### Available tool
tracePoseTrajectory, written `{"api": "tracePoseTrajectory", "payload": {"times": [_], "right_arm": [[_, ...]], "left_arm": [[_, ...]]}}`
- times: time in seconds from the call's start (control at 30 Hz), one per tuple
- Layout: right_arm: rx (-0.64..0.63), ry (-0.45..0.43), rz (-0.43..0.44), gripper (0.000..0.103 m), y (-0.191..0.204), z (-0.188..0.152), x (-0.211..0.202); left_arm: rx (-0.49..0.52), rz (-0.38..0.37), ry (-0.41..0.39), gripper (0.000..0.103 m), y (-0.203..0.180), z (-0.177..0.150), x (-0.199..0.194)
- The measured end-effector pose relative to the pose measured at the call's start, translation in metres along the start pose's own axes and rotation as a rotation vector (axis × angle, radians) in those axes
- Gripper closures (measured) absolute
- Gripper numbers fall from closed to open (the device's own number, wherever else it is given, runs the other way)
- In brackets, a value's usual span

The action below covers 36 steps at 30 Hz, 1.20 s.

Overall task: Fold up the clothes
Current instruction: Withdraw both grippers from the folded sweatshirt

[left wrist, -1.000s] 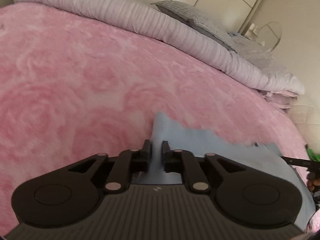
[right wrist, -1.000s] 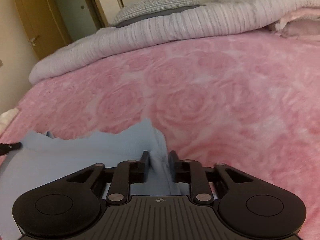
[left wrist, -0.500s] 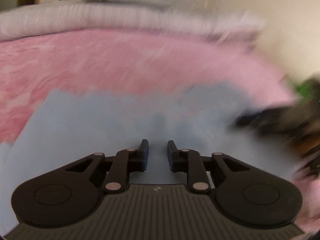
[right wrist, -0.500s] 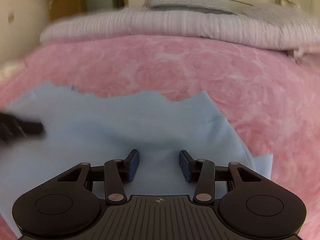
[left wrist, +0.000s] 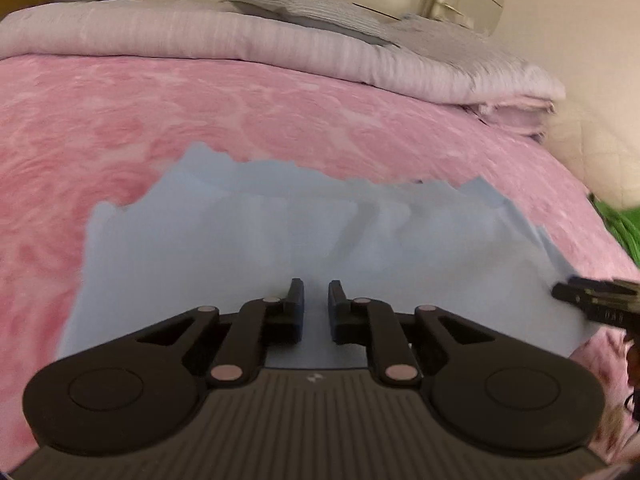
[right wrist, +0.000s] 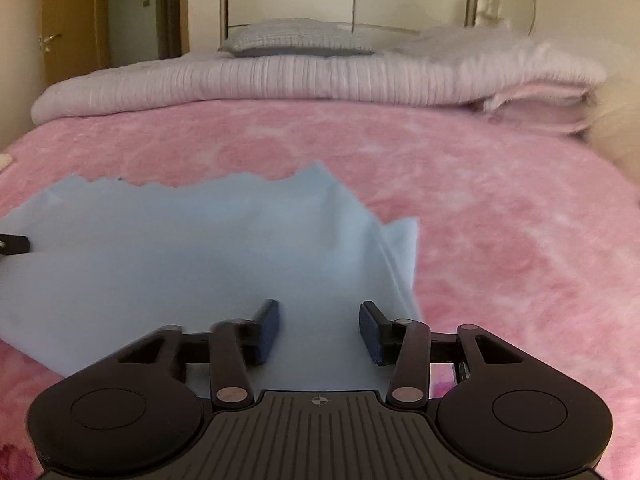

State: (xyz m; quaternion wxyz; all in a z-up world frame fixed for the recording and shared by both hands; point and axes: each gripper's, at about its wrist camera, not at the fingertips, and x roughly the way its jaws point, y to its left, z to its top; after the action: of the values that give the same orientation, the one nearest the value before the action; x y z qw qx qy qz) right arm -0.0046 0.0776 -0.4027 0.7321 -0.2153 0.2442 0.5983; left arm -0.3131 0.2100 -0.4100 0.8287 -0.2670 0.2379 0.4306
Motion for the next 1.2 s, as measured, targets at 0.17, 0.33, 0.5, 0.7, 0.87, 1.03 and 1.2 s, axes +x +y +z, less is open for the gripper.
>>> {"api": "tracePoseTrajectory", "payload": {"times": [0.17,0.33,0.5,0.7,0.87,1.03,1.2], "right_arm": [[0.032,-0.085,0.188,0.058,0.04,0.015,-0.003],[-0.132,-0.053,0.204,0.059,0.084,-0.01,0.018],[-0.089,-0.041,0.115,0.057,0.055,-0.02,0.002],[0.059,-0.03,0.077,0.057,0.016,-0.025,-0.019],[0.08,-0.017,0.027,0.057,0.018,-0.03,-0.023],[0.121,-0.029,-0.021,0.057,0.017,-0.024,-0.039],[0.125,0.011,-0.036,0.057,0.01,-0.039,-0.034]], "left_arm": [[0.04,-0.146,0.023,0.09,-0.041,-0.002,0.008],[0.107,-0.1,0.073,0.088,-0.057,-0.022,0.022],[0.057,-0.035,0.055,0.1,-0.019,-0.025,0.002],[-0.06,0.117,-0.008,0.092,0.03,-0.033,-0.044],[-0.135,0.19,0.023,0.092,0.046,-0.04,-0.049],[-0.087,0.259,0.046,0.087,0.02,-0.03,-0.055],[-0.076,0.297,0.07,0.086,0.015,-0.035,-0.055]]}}
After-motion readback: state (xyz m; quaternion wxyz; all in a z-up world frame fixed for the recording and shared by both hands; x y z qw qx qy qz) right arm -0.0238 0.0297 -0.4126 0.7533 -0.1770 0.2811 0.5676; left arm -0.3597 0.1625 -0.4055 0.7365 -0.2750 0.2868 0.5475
